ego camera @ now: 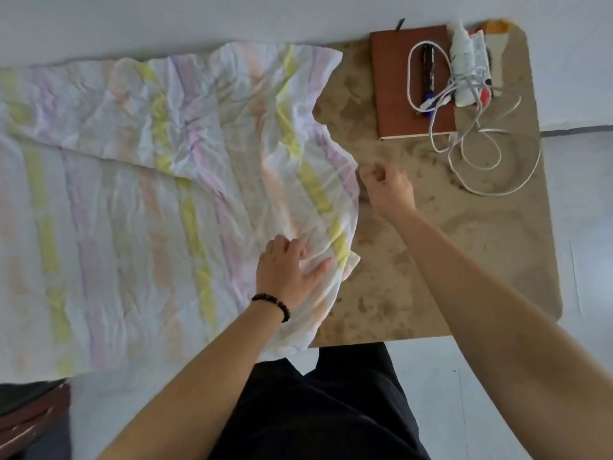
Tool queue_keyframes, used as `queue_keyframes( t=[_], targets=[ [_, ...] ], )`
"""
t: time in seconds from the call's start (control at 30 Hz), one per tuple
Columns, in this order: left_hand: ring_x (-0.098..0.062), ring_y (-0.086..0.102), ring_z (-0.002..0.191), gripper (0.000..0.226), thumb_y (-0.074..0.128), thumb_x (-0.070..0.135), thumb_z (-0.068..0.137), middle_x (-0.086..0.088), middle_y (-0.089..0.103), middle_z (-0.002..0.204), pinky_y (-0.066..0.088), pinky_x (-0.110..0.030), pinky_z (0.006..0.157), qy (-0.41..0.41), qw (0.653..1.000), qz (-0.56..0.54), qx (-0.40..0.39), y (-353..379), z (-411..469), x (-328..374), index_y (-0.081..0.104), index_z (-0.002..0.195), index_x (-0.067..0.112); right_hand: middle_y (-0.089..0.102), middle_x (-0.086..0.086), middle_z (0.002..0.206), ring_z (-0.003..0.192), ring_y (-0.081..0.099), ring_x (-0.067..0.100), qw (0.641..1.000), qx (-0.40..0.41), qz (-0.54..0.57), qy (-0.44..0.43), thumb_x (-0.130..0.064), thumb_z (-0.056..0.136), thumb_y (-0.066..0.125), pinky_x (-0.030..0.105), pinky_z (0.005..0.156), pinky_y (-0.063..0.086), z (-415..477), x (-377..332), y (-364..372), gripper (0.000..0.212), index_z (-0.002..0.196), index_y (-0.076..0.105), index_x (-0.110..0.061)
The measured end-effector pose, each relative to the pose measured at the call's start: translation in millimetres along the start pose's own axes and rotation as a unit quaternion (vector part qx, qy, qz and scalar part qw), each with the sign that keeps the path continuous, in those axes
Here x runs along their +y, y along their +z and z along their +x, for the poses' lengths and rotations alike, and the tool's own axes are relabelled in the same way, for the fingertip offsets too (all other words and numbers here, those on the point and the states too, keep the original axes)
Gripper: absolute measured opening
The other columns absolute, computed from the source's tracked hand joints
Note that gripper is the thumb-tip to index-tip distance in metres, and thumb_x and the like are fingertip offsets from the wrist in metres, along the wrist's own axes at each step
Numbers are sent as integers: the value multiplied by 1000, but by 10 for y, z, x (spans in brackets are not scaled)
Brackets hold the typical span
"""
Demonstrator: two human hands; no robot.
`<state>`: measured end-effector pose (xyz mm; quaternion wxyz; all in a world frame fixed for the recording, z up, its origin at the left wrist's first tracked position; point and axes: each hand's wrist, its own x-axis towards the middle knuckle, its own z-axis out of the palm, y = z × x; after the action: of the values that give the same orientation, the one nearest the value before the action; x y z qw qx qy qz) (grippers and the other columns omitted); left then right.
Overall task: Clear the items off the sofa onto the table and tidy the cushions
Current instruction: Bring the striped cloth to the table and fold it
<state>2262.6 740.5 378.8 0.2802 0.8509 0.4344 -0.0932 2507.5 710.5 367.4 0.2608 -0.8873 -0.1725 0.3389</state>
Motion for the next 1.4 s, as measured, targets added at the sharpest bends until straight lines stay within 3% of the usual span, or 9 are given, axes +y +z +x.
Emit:
queue_keyframes(
  t=[0.1, 0.23, 0.43, 0.53, 0.7, 0.8, 0.9, 1.0, 1.4],
  targets=[
    [-18, 45, 88, 60, 60, 76, 66, 4, 47, 95, 46, -34, 74, -93, 994, -6, -50, 213, 79, 485, 46, 90, 23, 66, -5, 101, 92, 61, 14, 996, -72, -43, -43, -61, 84, 55, 28, 66, 45, 378, -200, -81, 49, 119, 64, -27],
    [-25, 56, 79, 19, 63, 29, 83, 0, 54, 87, 48, -34, 67, -141, 987, -75, -15, 227, 42, 572, 55, 91, 14, 65, -9, 80, 74, 56, 10, 978, -148, -110, -97, -41, 89, 61, 19, 56, 38, 510, -406, -93, 20, 91, 70, -23],
    [-19, 53, 77, 19, 43, 4, 87, 8, 57, 78, 38, -20, 61, -257, 918, -288, 92, -113, -215, 280, 55, 96, 16, 66, 15, 79, 77, 67, 33, 943, -237, 230, 45, -20, 86, 57, 52, 85, 57, 341, -453, -80, 14, 78, 61, -8],
    [-18, 54, 77, 17, 48, 26, 84, 7, 57, 81, 40, -24, 61, -270, 895, -340, 99, -200, -427, 205, 51, 99, 21, 65, 12, 76, 67, 65, 22, 898, -281, 318, 116, -9, 90, 50, 35, 68, 59, 122, -421, -111, 10, 84, 58, -8],
    [-15, 62, 72, 41, 59, 64, 81, 10, 61, 73, 47, -30, 60, -260, 937, -204, 116, 51, -848, 199, 52, 95, 26, 58, 8, 80, 60, 56, 18, 944, -263, 163, 113, -7, 89, 55, 23, 46, 49, -273, -38, -139, 7, 95, 59, -7],
    [-21, 65, 65, 35, 45, 57, 93, 5, 64, 65, 49, -32, 55, -197, 954, -165, 151, 285, -1072, 304, 54, 109, 27, 59, 11, 79, 56, 56, 19, 956, -229, 124, 132, -9, 91, 55, 22, 41, 47, -477, 285, -189, 13, 101, 61, -4],
    [-21, 66, 78, 35, 51, 35, 96, 2, 69, 88, 50, -31, 60, -132, 974, -123, 139, 455, -1233, 382, 53, 130, 30, 65, 12, 75, 49, 58, 18, 966, -228, 33, 115, -19, 92, 58, 26, 46, 47, -658, 614, -287, 21, 106, 65, -6],
    [-27, 60, 88, 35, 73, 13, 77, -5, 58, 99, 53, -37, 66, -89, 984, -66, 140, 582, -1258, 409, 70, 111, 20, 70, 9, 75, 58, 62, 19, 966, -236, -95, 49, -31, 91, 58, 27, 52, 48, -721, 848, -409, 28, 107, 69, -10],
    [-21, 56, 104, 35, 47, 19, 93, 1, 64, 112, 43, -32, 88, -257, 963, 75, -20, 823, -879, 1256, 48, 129, 22, 56, 0, 76, 67, 52, 18, 898, -340, -225, -162, -18, 81, 63, 29, 60, 43, -59, 816, -870, 15, 78, 51, -25]
  ],
)
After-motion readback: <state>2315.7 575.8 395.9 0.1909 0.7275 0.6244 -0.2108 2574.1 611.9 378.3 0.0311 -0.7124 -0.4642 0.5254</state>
